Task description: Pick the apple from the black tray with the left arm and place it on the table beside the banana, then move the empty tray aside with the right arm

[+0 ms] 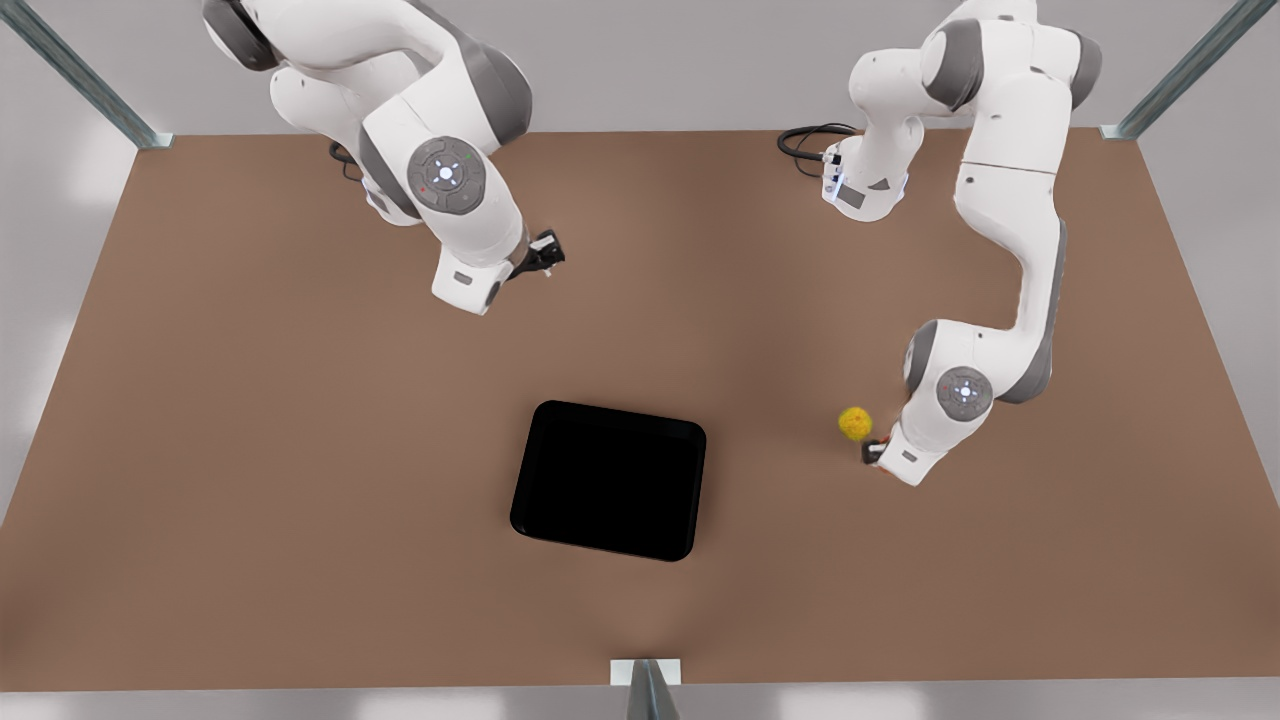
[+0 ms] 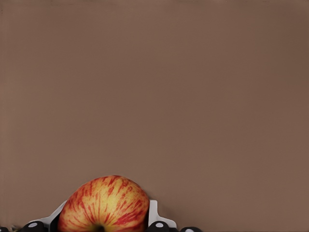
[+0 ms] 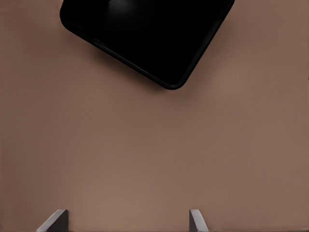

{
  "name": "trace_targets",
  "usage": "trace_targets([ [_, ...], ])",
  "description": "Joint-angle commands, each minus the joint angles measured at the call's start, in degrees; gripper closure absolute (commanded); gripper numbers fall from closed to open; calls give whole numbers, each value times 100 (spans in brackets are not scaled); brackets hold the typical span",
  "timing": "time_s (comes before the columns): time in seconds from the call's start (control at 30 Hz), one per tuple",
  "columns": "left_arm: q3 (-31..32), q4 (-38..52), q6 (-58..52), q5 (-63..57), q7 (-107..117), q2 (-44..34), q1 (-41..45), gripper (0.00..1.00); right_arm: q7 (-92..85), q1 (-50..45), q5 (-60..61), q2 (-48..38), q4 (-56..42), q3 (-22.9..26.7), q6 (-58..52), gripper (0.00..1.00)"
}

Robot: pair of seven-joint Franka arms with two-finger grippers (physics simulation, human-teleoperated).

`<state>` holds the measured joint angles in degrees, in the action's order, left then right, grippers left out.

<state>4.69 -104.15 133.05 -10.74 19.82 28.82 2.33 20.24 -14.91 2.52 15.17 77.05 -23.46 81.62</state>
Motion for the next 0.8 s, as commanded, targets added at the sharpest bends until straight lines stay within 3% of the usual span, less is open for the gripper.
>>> trace_targets([
  [0.0,-3,26,493,19,-3740,168,-180,25,4681,32,-41,56,-15,25,417,0],
  [0.17,-12,-395,502,10,-3714,185,-180,25,5437,261,-50,223,-41,315,469,0],
  [0.23,-12,-404,493,1,-3714,203,-180,25,5429,252,-50,724,-577,280,873,0],
  [0.27,-20,-404,493,1,-3696,203,-180,0,5394,243,-68,917,-657,280,1102,1],
  [0.43,-29,-404,353,1,-3495,1,-180,0,5376,129,-279,1366,-657,271,1779,1],
  [0.5,6,429,-1420,589,-2897,-693,-154,0,5359,120,-551,1550,-657,271,1981,0],
  [0.53,-47,1695,-3134,757,-2879,-676,-206,0,5297,129,-657,1656,-657,280,1981,0],
  [0.63,-152,3075,-4954,1460,-2272,-728,-654,0,5104,138,-692,1875,-630,289,1981,1],
  [0.7,-82,3235,-5246,1513,-2737,-826,-690,0,5112,129,-841,2069,-639,280,1981,2],
  [0.77,-73,2374,-4201,1487,-2879,-991,-628,0,4823,129,-903,2166,-621,280,1981,3],
])
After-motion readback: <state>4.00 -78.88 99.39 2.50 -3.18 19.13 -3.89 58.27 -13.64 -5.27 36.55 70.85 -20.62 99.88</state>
